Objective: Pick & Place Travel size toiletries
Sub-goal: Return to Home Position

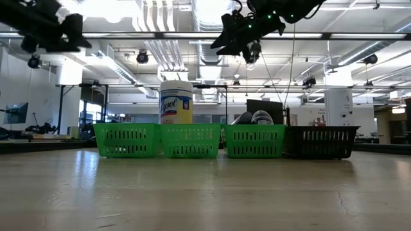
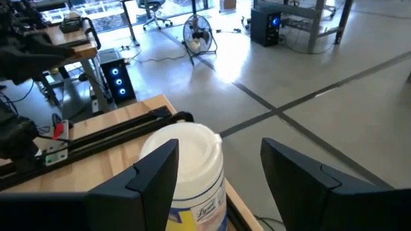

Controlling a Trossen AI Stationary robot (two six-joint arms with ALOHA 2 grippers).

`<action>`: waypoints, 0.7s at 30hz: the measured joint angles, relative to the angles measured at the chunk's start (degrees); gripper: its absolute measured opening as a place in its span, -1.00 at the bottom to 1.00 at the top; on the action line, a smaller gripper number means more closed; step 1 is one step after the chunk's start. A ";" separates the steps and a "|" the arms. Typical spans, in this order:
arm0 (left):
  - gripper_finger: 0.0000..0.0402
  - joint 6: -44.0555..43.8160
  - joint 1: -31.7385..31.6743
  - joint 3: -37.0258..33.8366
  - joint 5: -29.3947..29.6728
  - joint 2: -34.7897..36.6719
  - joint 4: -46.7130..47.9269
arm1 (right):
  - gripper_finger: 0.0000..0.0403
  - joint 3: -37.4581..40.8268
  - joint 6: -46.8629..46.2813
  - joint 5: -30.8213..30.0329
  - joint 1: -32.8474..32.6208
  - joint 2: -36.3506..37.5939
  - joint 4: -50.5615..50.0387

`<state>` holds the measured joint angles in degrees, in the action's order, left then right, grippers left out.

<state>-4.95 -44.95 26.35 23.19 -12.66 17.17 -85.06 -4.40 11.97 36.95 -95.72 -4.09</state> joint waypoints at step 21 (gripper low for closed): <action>0.15 -2.62 -17.51 -19.79 -13.63 12.53 -0.07 | 0.20 0.11 -1.63 -0.19 -0.85 0.46 -2.77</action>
<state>-7.57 -62.46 6.57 9.56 -0.13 17.10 -84.95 -6.03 11.78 36.10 -95.26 -6.86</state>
